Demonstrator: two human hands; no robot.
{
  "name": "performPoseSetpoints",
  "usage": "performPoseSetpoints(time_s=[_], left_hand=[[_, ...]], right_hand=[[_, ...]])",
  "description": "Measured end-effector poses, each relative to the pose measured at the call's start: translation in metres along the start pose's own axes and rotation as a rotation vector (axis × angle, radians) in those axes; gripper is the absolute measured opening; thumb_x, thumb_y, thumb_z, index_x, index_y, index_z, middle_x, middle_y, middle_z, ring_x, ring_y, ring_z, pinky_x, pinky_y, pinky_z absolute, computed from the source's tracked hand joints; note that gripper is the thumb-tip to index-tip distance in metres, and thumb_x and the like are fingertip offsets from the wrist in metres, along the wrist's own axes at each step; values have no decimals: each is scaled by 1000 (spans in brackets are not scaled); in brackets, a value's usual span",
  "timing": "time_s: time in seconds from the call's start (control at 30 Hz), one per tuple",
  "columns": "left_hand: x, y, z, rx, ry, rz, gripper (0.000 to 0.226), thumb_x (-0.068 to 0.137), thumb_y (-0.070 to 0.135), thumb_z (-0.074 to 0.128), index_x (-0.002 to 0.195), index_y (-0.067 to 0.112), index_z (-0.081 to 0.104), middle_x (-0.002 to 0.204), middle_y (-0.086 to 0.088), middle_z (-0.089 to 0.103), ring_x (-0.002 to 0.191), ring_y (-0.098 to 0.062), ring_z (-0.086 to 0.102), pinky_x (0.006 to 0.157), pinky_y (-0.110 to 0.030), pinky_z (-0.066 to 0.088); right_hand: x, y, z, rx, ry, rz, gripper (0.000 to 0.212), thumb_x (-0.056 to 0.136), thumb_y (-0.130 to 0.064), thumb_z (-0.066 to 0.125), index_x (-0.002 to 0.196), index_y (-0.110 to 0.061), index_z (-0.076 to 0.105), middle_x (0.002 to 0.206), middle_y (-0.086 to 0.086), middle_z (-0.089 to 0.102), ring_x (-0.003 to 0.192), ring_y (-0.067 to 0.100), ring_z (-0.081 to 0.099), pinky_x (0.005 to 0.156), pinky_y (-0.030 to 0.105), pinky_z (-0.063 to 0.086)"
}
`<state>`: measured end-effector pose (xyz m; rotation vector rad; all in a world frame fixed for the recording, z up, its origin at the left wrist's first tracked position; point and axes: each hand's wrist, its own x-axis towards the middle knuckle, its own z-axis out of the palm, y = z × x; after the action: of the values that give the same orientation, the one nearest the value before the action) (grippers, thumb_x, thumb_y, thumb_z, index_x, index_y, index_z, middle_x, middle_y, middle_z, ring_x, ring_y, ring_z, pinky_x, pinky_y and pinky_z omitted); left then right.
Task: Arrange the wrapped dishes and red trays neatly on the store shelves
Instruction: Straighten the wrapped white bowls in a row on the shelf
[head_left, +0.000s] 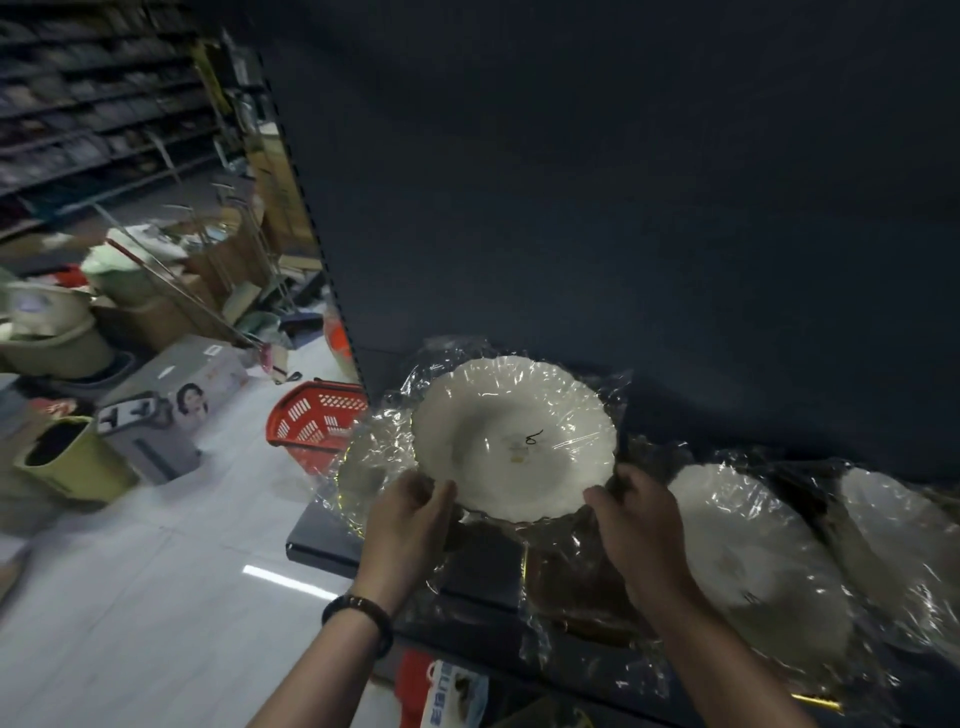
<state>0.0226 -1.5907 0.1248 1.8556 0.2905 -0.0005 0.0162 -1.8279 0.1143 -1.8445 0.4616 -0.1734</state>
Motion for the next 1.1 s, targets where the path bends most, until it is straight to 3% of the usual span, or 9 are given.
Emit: performPoseSetpoints(time_s=[0.1, 0.2, 0.27, 0.33, 0.4, 0.57, 0.73, 1.0, 1.1], left_hand=[[7, -12, -20, -89, 100, -36, 28, 102, 31, 69, 98, 4, 60, 67, -8, 73, 65, -30, 77, 67, -57, 65], [18, -25, -43, -170, 246, -46, 26, 102, 30, 70, 108, 9, 57, 89, -11, 70, 73, -32, 76, 65, -45, 67], [27, -37, -54, -138, 299, -61, 23, 102, 27, 70, 109, 8, 58, 97, -9, 69, 80, -31, 76, 58, -28, 62], [36, -50, -63, -130, 329, -92, 17, 101, 21, 71, 102, 8, 60, 89, -13, 70, 79, -35, 75, 63, -36, 65], [45, -63, -70, -103, 348, -118, 16, 98, 19, 72, 94, 10, 60, 89, -16, 72, 73, -33, 77, 72, -48, 67], [67, -90, -83, 2, 382, -175, 18, 83, 38, 69, 87, 21, 62, 88, -5, 76, 77, -27, 76, 76, -52, 65], [83, -105, -88, 56, 387, -225, 16, 86, 27, 72, 84, 14, 64, 79, -5, 72, 80, -30, 69, 77, -46, 60], [93, -129, -86, 119, 343, -235, 19, 86, 19, 74, 102, 22, 64, 79, 6, 68, 85, -25, 67, 92, -46, 56], [90, -132, -87, 122, 330, -164, 27, 89, 15, 71, 105, 33, 60, 83, 5, 68, 82, -20, 65, 80, -38, 51]], right_hand=[[6, -3, 31, -32, -39, 18, 37, 88, -20, 72, 124, -16, 68, 81, -5, 74, 65, 4, 66, 57, 22, 50], [11, -7, 61, -101, -57, 9, 42, 80, -35, 71, 121, -25, 68, 91, -11, 75, 84, 13, 70, 79, 34, 56], [12, -11, 78, -99, -100, 10, 24, 83, -29, 70, 106, -21, 70, 80, -9, 73, 74, 13, 67, 69, 30, 51], [13, -12, 93, -102, -126, 2, 3, 87, -17, 68, 85, -18, 67, 64, -9, 65, 57, 7, 57, 53, 25, 44], [17, -9, 109, -114, -138, -1, 9, 88, -12, 66, 81, -17, 64, 61, -5, 64, 52, 7, 54, 48, 22, 42], [25, -4, 146, -153, -137, 31, 40, 92, -16, 72, 131, -15, 64, 98, -4, 77, 79, 10, 70, 56, 21, 45], [34, 10, 165, -245, -173, 68, 35, 91, -18, 78, 123, -13, 64, 99, -6, 72, 74, 1, 67, 51, 10, 42], [33, 25, 174, -451, -171, 32, 53, 88, -25, 80, 139, -16, 65, 99, -1, 72, 85, 15, 68, 66, 23, 49], [29, 29, 175, -637, -184, -62, 64, 91, -32, 75, 151, -27, 54, 119, 4, 62, 103, 20, 65, 86, 33, 55]])
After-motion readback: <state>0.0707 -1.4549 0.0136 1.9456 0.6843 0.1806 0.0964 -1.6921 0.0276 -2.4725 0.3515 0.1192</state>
